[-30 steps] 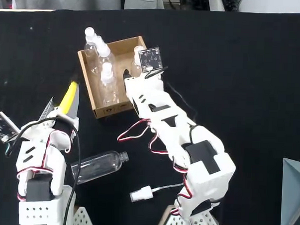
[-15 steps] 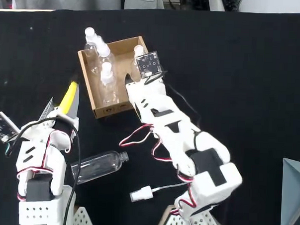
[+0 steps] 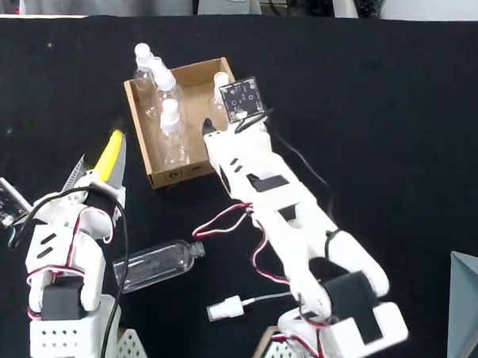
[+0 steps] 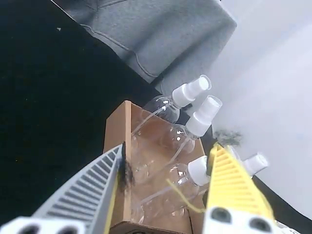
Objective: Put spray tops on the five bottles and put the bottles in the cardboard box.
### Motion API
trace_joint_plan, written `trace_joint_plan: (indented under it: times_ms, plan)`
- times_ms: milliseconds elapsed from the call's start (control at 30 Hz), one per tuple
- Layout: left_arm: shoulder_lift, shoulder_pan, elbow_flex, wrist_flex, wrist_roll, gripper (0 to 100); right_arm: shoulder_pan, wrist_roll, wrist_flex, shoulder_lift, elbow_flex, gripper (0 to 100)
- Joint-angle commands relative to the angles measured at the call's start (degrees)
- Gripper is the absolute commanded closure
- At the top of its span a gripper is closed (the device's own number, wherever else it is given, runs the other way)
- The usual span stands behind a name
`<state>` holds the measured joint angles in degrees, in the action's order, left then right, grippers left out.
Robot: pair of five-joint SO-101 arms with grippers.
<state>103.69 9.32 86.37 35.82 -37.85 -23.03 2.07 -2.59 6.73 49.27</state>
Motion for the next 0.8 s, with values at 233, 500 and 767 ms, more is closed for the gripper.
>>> trace_joint_plan:
  times_ms: [233, 500, 767]
  plan:
    - [0.62, 0.57, -1.27, -1.41, 0.26, 74, 4.48, 0.62, 12.31, 12.26, -3.21, 66.6]
    - [0.62, 0.57, -1.19, -1.41, 0.26, 74, 4.66, 0.62, 17.41, 16.31, -3.21, 72.7]
    - [0.62, 0.57, -1.01, -1.41, 0.26, 74, 5.63, 5.36, 21.19, 20.44, -3.65, 92.9]
